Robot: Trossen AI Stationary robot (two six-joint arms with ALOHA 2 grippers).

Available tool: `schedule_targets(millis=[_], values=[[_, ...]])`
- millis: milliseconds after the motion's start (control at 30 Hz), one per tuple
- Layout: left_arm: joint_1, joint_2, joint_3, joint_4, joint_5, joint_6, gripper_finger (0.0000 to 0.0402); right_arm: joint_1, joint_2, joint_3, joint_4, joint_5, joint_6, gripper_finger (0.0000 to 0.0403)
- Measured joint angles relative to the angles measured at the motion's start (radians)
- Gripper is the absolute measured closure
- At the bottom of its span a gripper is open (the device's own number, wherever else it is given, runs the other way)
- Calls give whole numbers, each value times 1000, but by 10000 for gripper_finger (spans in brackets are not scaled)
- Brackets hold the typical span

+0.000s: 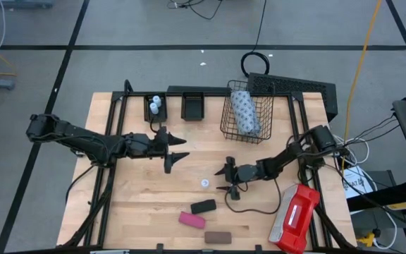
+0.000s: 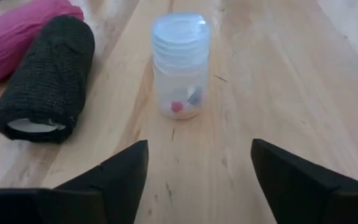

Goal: Pick & place medical supplies in basket/bin
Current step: Put the white pill bottle into the left black basket

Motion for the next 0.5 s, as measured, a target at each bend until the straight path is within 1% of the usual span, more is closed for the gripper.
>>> schedule_targets(millis=[133, 500], values=[[-2, 0, 0, -3, 0, -2, 133, 2, 23, 30, 0, -25, -7, 120], [-2, 0, 0, -3, 0, -3, 133, 5, 39, 90, -6, -26, -38, 135]])
